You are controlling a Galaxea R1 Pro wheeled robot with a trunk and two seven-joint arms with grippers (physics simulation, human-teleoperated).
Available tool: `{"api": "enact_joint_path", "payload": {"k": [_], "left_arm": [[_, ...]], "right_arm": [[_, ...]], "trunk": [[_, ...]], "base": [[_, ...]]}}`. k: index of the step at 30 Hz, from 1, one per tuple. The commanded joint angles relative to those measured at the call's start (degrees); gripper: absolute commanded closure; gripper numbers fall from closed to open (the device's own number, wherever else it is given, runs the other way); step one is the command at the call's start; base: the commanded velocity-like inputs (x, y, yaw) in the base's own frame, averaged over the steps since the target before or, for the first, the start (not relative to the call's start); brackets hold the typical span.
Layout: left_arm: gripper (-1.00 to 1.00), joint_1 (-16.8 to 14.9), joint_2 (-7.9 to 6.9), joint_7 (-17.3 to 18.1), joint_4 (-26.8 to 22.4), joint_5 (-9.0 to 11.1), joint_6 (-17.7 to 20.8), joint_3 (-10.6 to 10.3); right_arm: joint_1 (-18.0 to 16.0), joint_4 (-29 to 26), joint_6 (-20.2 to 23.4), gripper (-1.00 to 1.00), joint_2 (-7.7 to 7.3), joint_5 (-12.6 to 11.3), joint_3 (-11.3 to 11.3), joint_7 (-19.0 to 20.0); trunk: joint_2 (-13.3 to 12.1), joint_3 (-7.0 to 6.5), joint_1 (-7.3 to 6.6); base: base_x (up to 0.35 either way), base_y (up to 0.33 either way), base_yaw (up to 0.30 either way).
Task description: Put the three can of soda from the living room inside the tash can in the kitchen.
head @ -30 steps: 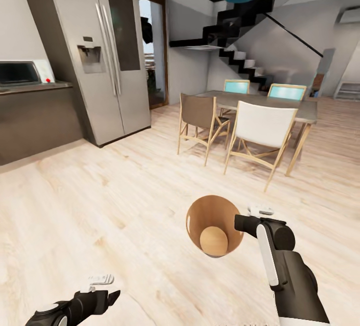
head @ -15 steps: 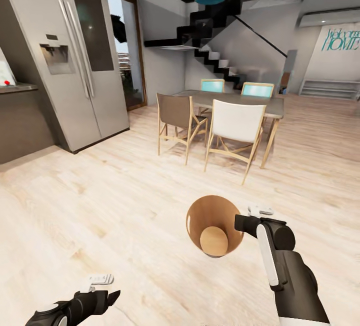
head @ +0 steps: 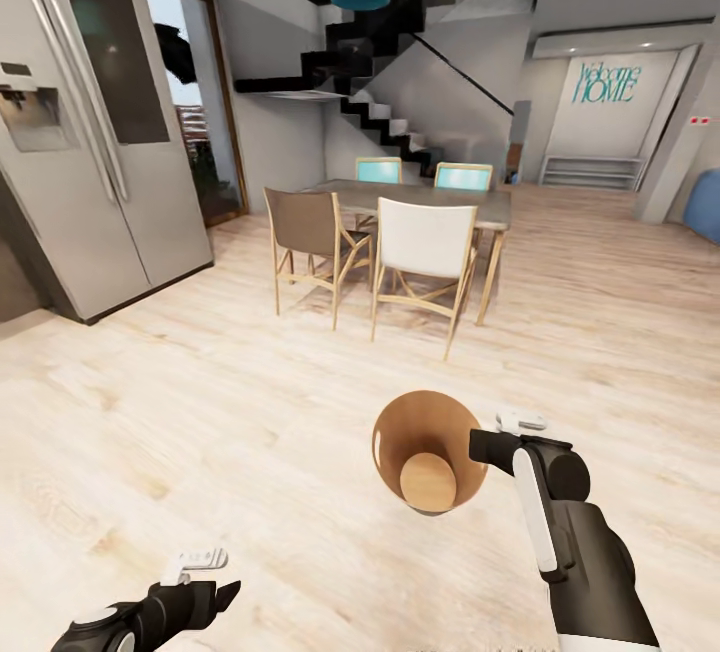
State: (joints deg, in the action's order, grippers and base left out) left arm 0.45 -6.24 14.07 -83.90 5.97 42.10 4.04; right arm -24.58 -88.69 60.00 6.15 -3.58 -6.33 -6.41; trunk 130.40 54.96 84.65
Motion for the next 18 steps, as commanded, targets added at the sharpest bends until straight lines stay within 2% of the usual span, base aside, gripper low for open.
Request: {"api": "enact_joint_path", "payload": {"k": [1, 18], "left_arm": [[-1.00, 0.0, 0.00, 0.0, 0.0, 0.0, 0.0, 0.0], [-1.00, 0.0, -0.01, 0.0, 0.1, 0.0, 0.0, 0.0]], "right_arm": [[0.0, 0.0, 0.0, 1.00, 0.01, -0.9, 0.0, 0.3], [0.0, 0.0, 0.0, 1.00, 0.01, -0.9, 0.0, 0.3]], "trunk": [[0.0, -0.01, 0.00], [0.0, -0.01, 0.00]], "base": [[0.000, 0.000, -0.284], [0.000, 0.000, -0.284]]}}
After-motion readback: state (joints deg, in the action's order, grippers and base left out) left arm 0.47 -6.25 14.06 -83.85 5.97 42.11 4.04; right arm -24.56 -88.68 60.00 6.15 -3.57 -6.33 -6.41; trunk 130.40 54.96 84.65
